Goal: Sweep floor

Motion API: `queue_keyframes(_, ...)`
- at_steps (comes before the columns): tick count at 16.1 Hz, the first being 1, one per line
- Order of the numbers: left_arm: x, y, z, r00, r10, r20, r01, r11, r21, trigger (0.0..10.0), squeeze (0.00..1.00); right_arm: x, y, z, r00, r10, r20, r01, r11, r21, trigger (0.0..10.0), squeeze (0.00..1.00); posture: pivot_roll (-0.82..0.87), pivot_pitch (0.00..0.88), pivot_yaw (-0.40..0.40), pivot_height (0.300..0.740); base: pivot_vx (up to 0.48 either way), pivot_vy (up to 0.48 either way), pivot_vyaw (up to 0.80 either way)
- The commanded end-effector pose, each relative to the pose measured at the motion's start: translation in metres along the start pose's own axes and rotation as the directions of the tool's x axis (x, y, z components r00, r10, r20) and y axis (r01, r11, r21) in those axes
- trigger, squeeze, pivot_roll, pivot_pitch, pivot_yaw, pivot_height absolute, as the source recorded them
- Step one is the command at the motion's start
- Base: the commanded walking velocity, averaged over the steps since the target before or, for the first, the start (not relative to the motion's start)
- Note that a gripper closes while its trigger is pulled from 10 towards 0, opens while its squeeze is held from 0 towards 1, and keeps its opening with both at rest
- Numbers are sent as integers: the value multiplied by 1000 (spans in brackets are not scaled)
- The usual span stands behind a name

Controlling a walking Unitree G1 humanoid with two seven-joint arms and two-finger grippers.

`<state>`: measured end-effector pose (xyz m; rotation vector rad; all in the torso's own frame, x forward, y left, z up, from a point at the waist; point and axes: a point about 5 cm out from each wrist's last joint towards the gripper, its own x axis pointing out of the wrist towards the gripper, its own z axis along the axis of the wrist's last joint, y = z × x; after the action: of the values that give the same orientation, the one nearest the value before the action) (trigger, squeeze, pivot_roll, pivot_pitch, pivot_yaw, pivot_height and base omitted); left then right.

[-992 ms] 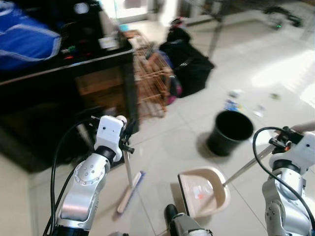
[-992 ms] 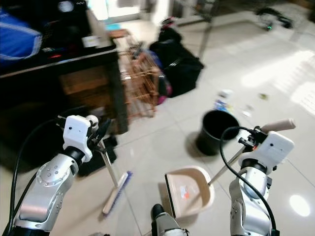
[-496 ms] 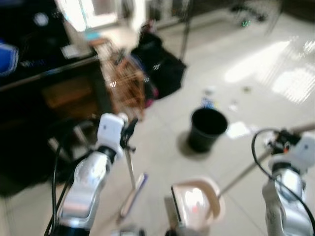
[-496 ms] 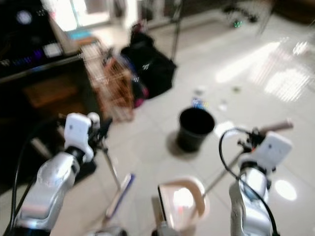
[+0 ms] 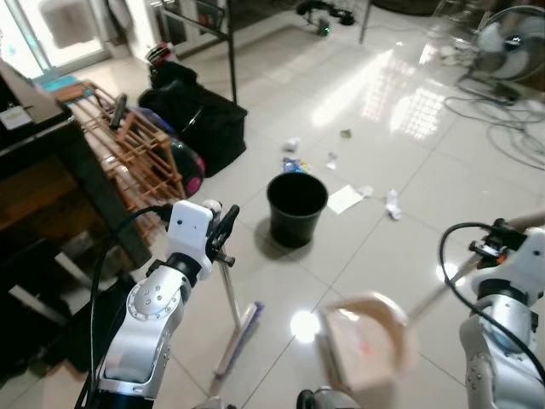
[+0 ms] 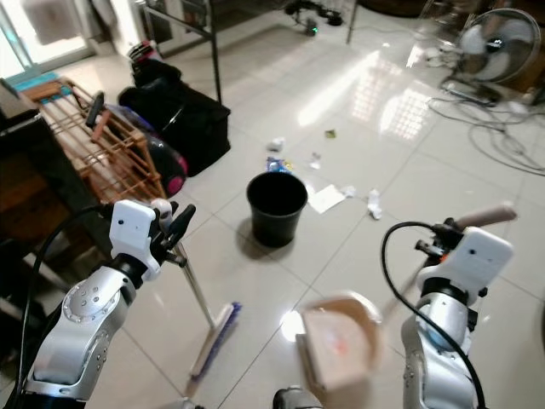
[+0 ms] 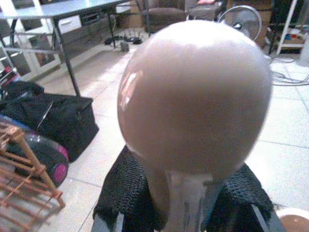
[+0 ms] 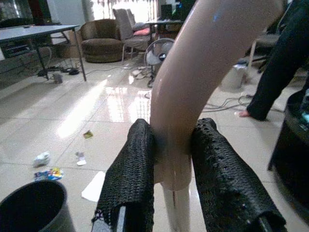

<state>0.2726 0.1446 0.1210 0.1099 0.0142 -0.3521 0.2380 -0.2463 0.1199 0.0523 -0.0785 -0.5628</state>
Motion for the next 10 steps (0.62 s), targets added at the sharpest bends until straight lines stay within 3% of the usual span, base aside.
queue_keyframes(1,1,5,10,999,3,44,-5,999,37,10000,0,-1,1,8,999,2,35,-2,1000,21,10000,0,-59,76,7,740,315,0,0)
queue_keyframes(10,6,8,13,999,0,50,-2,999,36,10000,0,6,12,18,994,55,91,-63,994,86,10000,0,-59,80,9,740,316,0,0)
